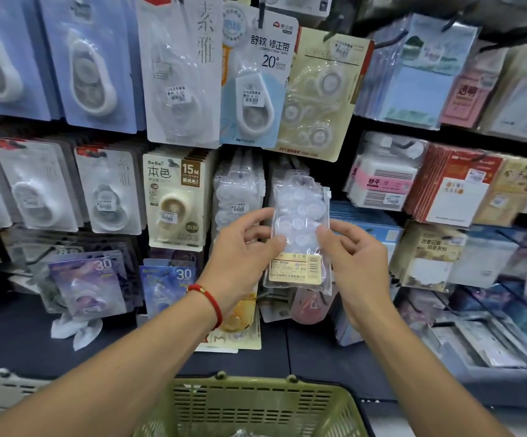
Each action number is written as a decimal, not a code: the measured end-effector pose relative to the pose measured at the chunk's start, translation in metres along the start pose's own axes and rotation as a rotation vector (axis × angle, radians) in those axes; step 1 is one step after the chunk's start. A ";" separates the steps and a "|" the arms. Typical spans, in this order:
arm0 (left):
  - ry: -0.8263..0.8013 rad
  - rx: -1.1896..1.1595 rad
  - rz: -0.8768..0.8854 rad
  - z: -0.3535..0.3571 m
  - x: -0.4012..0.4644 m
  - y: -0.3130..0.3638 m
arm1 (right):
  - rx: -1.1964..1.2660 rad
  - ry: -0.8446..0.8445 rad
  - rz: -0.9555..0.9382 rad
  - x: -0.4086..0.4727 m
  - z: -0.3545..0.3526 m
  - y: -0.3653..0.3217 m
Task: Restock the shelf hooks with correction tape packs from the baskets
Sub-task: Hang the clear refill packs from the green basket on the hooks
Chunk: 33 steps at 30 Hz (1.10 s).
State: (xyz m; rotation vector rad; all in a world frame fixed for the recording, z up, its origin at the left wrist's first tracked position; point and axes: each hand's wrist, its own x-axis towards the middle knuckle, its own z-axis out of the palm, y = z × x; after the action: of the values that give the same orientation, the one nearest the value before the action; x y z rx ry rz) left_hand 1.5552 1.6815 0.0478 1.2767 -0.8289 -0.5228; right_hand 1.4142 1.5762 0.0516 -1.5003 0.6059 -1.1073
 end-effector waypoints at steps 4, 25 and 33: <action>0.004 -0.014 0.005 0.002 0.002 0.000 | 0.044 0.026 -0.011 0.002 0.000 0.001; -0.162 1.509 0.418 -0.063 0.009 -0.051 | -1.396 -0.329 -0.387 0.079 0.057 0.075; -0.223 1.493 0.423 -0.079 0.000 -0.057 | -1.266 -0.296 -0.220 0.093 0.054 0.087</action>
State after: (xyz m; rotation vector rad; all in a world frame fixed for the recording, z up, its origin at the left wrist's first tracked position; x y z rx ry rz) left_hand 1.6230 1.7172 -0.0126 2.2781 -1.7550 0.4646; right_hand 1.5186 1.5011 0.0008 -2.7975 1.0253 -0.5753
